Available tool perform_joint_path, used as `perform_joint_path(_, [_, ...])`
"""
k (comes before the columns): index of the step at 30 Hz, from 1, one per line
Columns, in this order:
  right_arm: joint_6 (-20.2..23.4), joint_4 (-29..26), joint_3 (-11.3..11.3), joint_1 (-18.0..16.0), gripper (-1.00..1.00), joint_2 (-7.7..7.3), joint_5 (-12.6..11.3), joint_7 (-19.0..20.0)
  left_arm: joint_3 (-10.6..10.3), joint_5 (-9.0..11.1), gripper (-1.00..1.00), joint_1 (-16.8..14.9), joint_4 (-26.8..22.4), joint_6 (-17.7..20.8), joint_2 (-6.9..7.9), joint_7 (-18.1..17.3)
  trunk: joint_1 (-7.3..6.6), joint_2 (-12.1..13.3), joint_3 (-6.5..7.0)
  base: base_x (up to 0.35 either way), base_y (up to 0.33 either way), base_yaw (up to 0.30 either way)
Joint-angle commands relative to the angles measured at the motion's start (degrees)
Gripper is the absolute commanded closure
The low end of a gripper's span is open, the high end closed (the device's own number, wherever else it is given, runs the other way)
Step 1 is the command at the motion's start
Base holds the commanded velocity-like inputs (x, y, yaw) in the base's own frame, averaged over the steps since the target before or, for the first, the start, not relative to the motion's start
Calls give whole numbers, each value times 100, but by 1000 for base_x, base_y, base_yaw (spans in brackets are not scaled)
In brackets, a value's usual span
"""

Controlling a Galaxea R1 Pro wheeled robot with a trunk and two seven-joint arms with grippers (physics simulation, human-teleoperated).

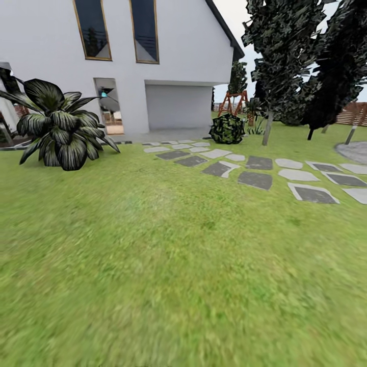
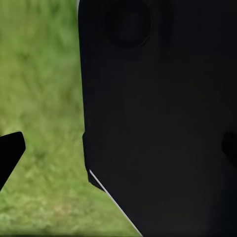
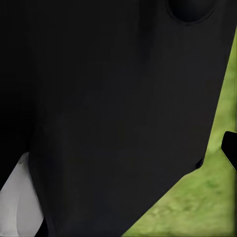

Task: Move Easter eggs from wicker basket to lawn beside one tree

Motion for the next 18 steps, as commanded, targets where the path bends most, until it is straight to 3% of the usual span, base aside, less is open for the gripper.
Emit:
perform_joint_path(1, [-1, -1, 3, -1, -100, 2, 7, -14, 1, 1, -100, -5, 7, -19, 0, 2, 0, -3, -8, 0, 0, 256])
perform_joint_path(18, [-4, 1, -18, -1, -100, -9, -6, -15, 1, 0, -100, -5, 7, -19, 0, 2, 0, -3, -57, 0, 0, 254])
